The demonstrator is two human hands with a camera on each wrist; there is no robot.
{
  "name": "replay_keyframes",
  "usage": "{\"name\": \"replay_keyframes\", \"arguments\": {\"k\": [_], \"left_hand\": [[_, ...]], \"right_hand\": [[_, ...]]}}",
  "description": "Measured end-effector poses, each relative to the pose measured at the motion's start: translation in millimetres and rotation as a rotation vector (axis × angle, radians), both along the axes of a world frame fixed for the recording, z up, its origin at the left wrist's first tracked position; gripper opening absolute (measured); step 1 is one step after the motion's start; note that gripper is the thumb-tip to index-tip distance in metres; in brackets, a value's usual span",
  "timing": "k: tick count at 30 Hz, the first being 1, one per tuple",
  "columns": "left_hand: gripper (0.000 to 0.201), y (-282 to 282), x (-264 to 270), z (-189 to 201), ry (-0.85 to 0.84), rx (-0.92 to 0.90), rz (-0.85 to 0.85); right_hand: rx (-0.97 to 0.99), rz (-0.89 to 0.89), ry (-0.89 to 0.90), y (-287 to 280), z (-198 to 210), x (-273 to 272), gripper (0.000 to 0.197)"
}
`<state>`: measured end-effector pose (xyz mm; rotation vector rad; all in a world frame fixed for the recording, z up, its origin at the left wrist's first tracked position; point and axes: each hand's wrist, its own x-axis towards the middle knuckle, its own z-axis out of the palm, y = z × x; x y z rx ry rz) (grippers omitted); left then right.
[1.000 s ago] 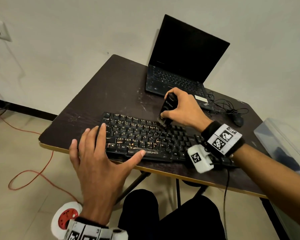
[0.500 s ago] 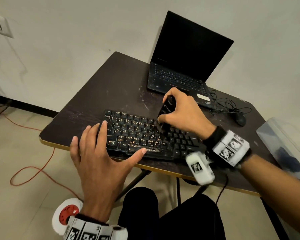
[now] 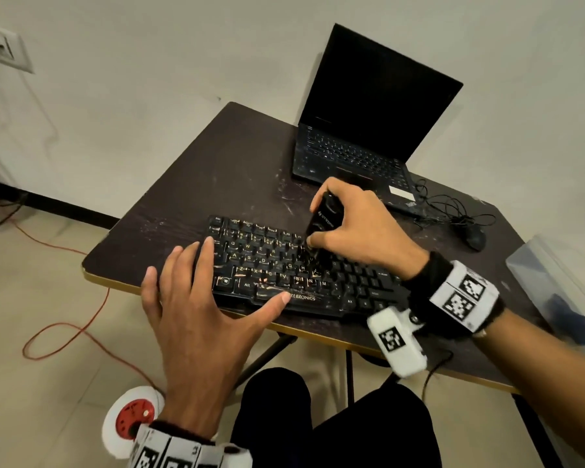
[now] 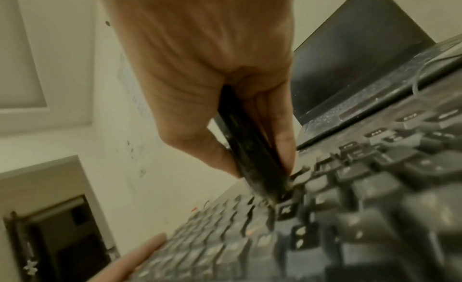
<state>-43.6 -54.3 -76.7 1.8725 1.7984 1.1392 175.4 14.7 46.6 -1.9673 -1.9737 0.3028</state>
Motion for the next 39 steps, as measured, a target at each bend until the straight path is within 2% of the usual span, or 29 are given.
{"name": "replay_keyframes", "arguments": {"k": [5, 8, 12, 16, 20, 24, 29, 33, 37, 39], "left_hand": [[0.121, -1, 0, 1, 0.019, 0.0, -0.015], [0.122, 0, 1, 1, 0.002, -0.004, -0.008], [0.122, -1, 1, 0, 0.018, -0.001, -0.012], [0.122, 0, 1, 0, 0.0, -0.003, -0.008], [0.122, 0, 1, 0, 0.024, -0.009, -0.013], [0.123, 1, 2, -1, 0.021, -0.013, -0.02], [0.122, 0, 1, -1, 0.02, -0.016, -0.015], [0.12, 1, 1, 0, 0.004, 0.001, -0.004], [0.12, -1, 1, 1, 0.02, -0.004, -0.016], [0.12, -2, 1, 1, 0.011, -0.01, -0.023]], "right_hand": [[0.002, -0.092, 0.053, 11, 9, 5, 0.038], [-0.033, -0.003, 0.029, -1, 3, 1, 0.038], [0.019, -0.112, 0.026, 14, 7, 4, 0.036], [-0.031, -0.005, 0.043, 3, 1, 2, 0.037], [0.005, -0.131, 0.063, 16, 6, 10, 0.038], [-0.006, -0.005, 0.063, 2, 1, 5, 0.038], [0.016, -0.081, 0.05, 12, 9, 7, 0.037], [0.03, 0.053, 0.005, -8, -1, -3, 0.037], [0.063, -0.071, 0.032, 5, 6, 3, 0.036], [0.043, 0.016, 0.011, -5, 2, -1, 0.037]]}}
